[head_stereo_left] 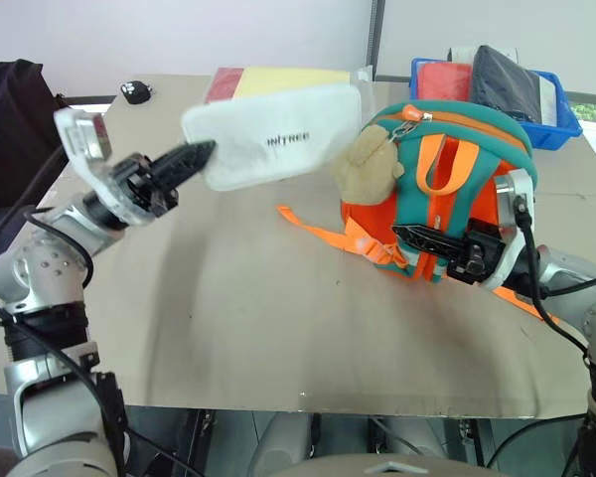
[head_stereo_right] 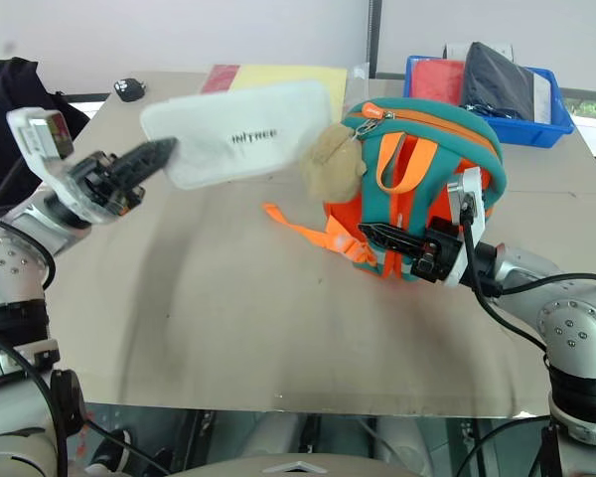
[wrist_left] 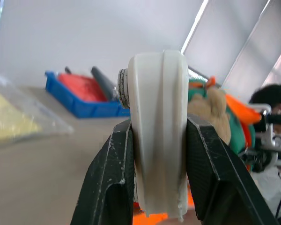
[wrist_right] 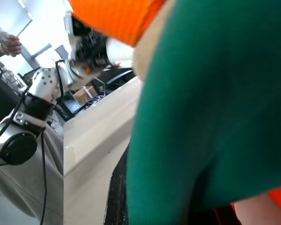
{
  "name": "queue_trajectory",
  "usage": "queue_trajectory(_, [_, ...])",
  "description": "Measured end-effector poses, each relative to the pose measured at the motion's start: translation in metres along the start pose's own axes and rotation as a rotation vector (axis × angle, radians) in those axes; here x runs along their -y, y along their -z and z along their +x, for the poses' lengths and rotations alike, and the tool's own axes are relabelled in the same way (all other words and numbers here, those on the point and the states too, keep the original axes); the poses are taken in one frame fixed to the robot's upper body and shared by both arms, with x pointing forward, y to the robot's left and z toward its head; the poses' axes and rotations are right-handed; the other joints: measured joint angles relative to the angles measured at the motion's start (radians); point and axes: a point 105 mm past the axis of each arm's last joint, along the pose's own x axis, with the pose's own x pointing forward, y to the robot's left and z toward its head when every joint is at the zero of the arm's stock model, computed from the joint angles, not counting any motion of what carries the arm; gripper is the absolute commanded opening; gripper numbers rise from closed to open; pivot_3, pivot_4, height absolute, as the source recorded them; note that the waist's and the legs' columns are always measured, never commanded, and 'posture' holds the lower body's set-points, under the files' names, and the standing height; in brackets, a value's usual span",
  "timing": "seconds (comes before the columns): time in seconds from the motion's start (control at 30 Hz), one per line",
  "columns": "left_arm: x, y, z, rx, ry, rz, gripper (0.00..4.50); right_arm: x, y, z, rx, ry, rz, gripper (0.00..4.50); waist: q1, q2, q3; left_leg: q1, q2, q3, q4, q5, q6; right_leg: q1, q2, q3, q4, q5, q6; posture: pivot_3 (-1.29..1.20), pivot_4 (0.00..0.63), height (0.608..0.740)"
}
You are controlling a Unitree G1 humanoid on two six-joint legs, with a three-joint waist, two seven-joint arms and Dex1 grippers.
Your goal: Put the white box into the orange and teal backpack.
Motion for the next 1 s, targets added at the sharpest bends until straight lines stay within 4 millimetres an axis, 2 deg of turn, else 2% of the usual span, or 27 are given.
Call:
queue_trajectory(0.1, [-0.009, -0.014, -0.01, 0.028, -0.044, 0.05, 1.05, -0.001, 0.002, -0.001, -0.003, 0.002, 0.007, 0.06, -0.009, 0.0, 0.0, 0.0, 0.0, 0.0, 0.0, 0.0, 0.0, 0.0, 0.0, 0.0, 0.0, 0.0, 0.0, 0.0, 0.15, 0.74])
queue_trajectory(0.23, [-0.018, -0.007, -0.014, 0.032, -0.072, 0.051, 1.05, 0.0, 0.002, -0.001, -0.001, 0.009, 0.005, 0.06, -0.011, 0.0, 0.0, 0.0, 0.0, -0.002, 0.001, 0.0, 0.0, 0.001, 0.0, -0.002, 0.0, 0.0, 0.0, 0.0, 0.15, 0.74])
queue_trajectory(0.37, [-0.014, 0.014, 0.0, 0.008, -0.009, 0.015, 1.05, 0.0, 0.0, 0.0, 0.002, 0.014, 0.0, 0.06, -0.01, 0.0, 0.0, 0.0, -0.001, -0.003, 0.002, 0.0, 0.0, 0.001, -0.001, -0.002, 0.0, 0.0, 0.0, 0.0, 0.15, 0.74])
queue_trajectory(0.47, [-0.011, 0.042, 0.018, -0.021, 0.041, -0.016, 1.05, 0.0, -0.001, 0.001, 0.008, 0.01, -0.003, 0.06, -0.011, 0.0, 0.0, 0.0, -0.002, -0.003, 0.002, 0.0, 0.0, 0.002, -0.001, -0.002, 0.001, 0.0, 0.0, 0.0, 0.15, 0.74])
queue_trajectory(0.6, [-0.006, 0.054, 0.026, -0.08, 0.075, 0.002, 1.05, -0.001, -0.002, 0.001, 0.013, 0.007, 0.002, 0.06, -0.017, -0.001, 0.0, 0.0, -0.001, -0.003, 0.002, 0.0, 0.0, 0.001, 0.0, -0.002, 0.001, 0.0, 0.0, 0.0, 0.15, 0.74])
queue_trajectory(0.73, [0.0, 0.053, 0.024, -0.122, 0.118, 0.013, 1.05, -0.001, -0.002, 0.002, 0.015, 0.009, 0.006, 0.06, -0.019, -0.001, 0.0, 0.0, -0.001, -0.003, 0.002, 0.0, 0.0, 0.001, 0.0, -0.002, 0.001, 0.0, 0.0, 0.0, 0.15, 0.74])
queue_trajectory(0.87, [0.005, 0.042, 0.012, -0.199, 0.165, 0.043, 1.05, -0.001, -0.001, 0.001, 0.014, 0.012, 0.008, 0.06, -0.022, 0.0, 0.0, 0.0, -0.001, -0.003, 0.002, 0.0, 0.0, 0.001, 0.0, -0.002, 0.001, 0.0, 0.0, 0.0, 0.15, 0.74])
queue_trajectory(1.0, [0.008, 0.043, 0.006, -0.297, 0.221, 0.072, 1.05, -0.001, -0.001, 0.001, 0.014, 0.012, 0.008, 0.06, -0.021, 0.0, 0.0, 0.0, -0.001, -0.003, 0.002, 0.0, 0.0, 0.001, 0.0, -0.002, 0.002, 0.0, 0.0, 0.0, 0.15, 0.74])
